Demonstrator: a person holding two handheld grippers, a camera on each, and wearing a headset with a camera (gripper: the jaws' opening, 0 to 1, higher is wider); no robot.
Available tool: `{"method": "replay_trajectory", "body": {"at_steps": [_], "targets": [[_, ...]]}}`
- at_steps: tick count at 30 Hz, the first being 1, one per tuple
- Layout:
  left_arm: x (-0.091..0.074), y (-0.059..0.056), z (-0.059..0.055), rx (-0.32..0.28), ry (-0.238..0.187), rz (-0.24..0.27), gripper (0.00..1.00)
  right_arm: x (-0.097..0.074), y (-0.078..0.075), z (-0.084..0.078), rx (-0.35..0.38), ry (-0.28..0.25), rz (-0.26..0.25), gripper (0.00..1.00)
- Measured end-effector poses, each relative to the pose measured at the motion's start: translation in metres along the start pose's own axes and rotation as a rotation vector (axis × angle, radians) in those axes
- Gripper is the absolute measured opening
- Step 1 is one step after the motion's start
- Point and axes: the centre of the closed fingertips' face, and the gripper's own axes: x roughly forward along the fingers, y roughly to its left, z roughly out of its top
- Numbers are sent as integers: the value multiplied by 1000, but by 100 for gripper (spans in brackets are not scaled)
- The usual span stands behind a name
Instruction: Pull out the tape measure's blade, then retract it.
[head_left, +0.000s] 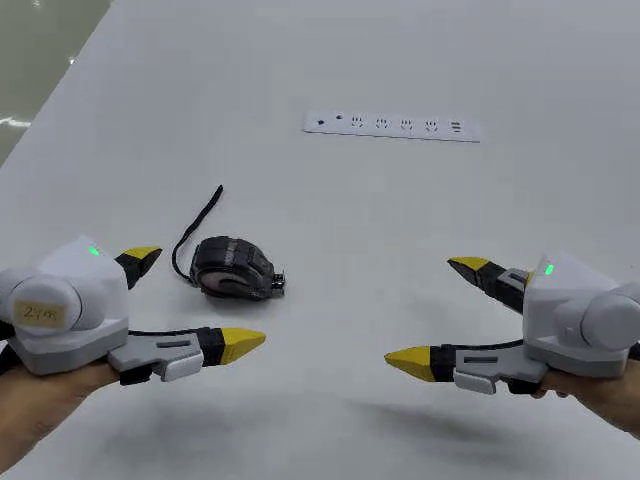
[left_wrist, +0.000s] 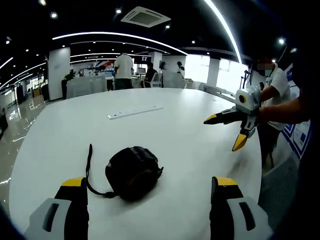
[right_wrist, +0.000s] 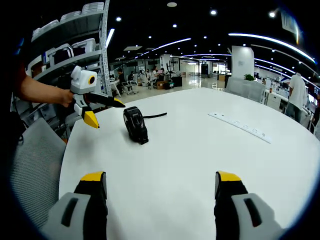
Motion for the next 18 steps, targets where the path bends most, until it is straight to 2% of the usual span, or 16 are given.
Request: {"method": "replay_trajectory", "body": {"at_steps": [4,10,18], "targets": [[-7,-5,0,8,-15,-26,100,-11,0,-4,23,-18,-14,93],[-15,-7,-1,21,-32,-29,100,-24,0,-7,34,-25,-33,97],[-26,-6,-10,54,-19,-27,100,-34,3,-14,42,-27,-49,99]]}}
